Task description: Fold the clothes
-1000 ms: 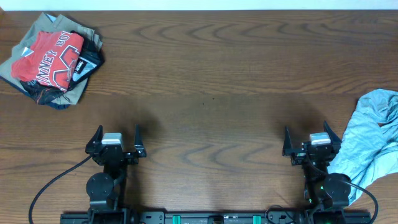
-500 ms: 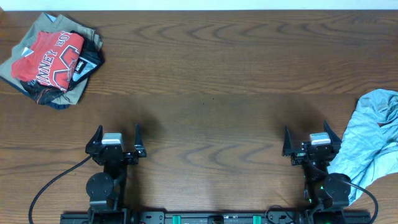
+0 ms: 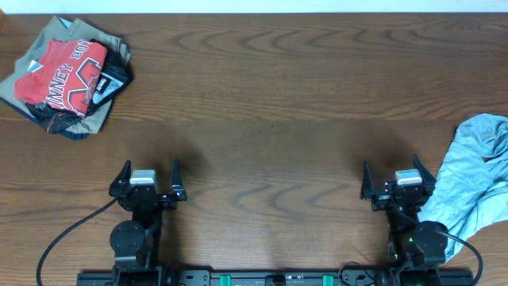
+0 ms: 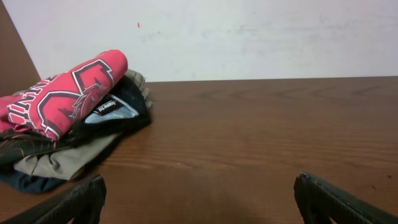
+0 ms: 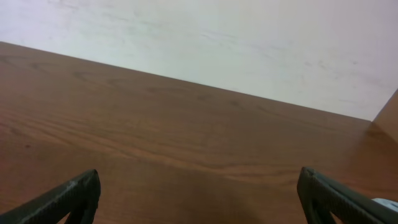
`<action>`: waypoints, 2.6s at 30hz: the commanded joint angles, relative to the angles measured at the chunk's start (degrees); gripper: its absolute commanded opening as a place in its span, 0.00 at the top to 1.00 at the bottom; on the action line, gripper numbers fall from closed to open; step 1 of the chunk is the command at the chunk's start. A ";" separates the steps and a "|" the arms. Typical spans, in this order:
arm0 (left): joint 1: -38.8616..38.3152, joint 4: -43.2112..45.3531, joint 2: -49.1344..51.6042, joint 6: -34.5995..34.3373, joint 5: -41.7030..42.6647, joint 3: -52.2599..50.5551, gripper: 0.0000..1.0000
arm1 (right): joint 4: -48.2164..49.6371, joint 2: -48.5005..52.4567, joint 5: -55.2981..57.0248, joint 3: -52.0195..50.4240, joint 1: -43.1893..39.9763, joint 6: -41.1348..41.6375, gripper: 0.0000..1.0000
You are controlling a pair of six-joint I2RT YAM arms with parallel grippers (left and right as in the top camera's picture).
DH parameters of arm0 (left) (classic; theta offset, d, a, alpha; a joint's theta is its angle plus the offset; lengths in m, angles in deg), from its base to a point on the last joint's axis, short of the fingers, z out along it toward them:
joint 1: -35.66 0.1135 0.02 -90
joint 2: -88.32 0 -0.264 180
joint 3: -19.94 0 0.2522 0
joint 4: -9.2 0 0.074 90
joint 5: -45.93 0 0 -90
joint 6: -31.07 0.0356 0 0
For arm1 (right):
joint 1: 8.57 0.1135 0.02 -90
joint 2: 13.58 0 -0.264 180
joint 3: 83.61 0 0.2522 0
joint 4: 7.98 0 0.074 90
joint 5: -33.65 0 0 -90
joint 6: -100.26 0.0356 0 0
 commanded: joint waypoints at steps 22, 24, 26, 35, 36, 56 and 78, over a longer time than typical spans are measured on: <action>-0.22 -2.34 -0.37 0.79 -0.07 -0.70 0.02 | -0.24 -0.31 0.59 -0.07 1.18 0.63 0.01; -0.22 -2.34 -0.37 0.79 -0.07 -0.70 0.02 | -0.24 -0.31 0.59 -0.07 1.18 0.63 0.01; -0.22 -2.34 -0.37 0.79 -0.07 -0.70 0.02 | -0.24 -0.31 0.59 -0.07 1.18 0.63 0.01; -0.22 -2.34 -0.37 0.79 -0.07 -0.70 0.02 | -0.24 -0.31 0.59 -0.07 1.18 0.63 0.01; -0.22 -2.34 -0.37 0.79 -0.07 -0.70 0.02 | -0.24 -0.31 0.59 -0.07 1.18 0.63 0.01; -0.22 -2.23 -0.37 0.79 -0.09 -0.70 0.02 | -0.24 -0.31 0.44 -0.07 1.20 0.68 0.01; -0.22 -4.85 1.77 -18.67 15.61 2.62 0.02 | -11.56 1.07 4.57 7.52 1.14 10.86 0.01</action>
